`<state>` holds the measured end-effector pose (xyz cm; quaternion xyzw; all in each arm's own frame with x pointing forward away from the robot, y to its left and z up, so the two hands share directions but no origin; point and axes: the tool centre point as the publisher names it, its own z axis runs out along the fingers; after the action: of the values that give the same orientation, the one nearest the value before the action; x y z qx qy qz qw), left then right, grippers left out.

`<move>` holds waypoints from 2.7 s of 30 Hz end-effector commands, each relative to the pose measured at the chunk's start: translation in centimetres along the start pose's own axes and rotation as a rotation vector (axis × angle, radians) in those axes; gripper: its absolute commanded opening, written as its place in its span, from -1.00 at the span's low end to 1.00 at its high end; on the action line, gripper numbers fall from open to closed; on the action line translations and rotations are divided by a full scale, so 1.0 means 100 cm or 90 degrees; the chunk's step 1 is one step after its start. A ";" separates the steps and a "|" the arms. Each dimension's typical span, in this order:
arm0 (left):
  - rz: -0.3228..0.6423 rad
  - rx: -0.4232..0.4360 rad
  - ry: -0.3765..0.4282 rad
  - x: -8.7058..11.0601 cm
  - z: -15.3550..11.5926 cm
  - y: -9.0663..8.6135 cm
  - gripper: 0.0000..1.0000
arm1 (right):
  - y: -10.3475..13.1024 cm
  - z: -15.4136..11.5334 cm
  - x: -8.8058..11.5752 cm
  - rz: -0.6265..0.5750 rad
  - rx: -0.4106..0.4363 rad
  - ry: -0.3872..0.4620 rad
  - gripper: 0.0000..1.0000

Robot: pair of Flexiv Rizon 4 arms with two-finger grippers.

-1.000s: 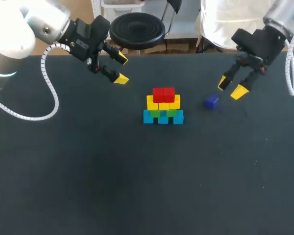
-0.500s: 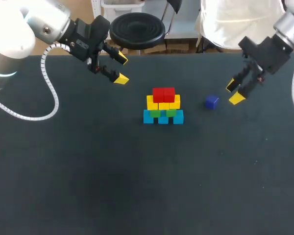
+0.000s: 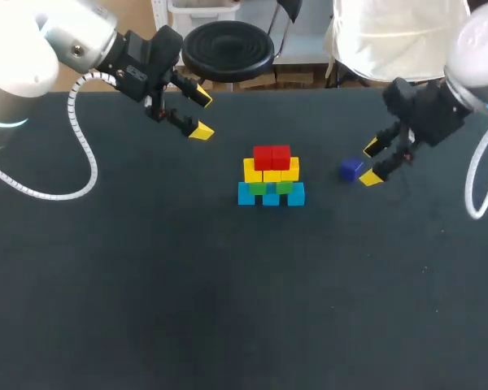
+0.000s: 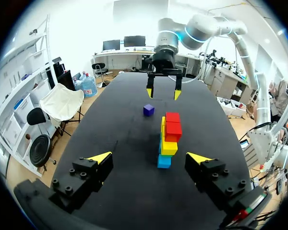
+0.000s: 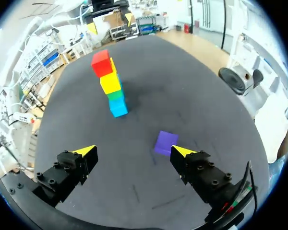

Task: Place the blue cubes, place green cubes on the blue cubes, place the yellow cubes on the green cubes, then place the red cubes on the yellow cubes, and place purple cube on the red cubes.

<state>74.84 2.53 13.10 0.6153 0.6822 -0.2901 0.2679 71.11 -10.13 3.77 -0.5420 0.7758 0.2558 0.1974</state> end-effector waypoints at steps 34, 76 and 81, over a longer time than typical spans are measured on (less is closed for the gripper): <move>0.001 0.002 0.001 0.000 0.000 0.001 1.00 | -0.027 0.000 0.014 -0.149 0.031 -0.275 1.00; 0.001 0.002 0.001 0.000 0.000 0.001 1.00 | -0.050 0.034 0.015 -0.083 0.126 -0.359 1.00; 0.001 0.002 0.001 0.000 0.000 0.001 1.00 | -0.042 0.042 0.015 -0.058 0.128 -0.351 1.00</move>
<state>74.84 2.52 13.10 0.6154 0.6822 -0.2901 0.2679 75.36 -10.34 -1.23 -0.4655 0.6835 0.3147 0.4660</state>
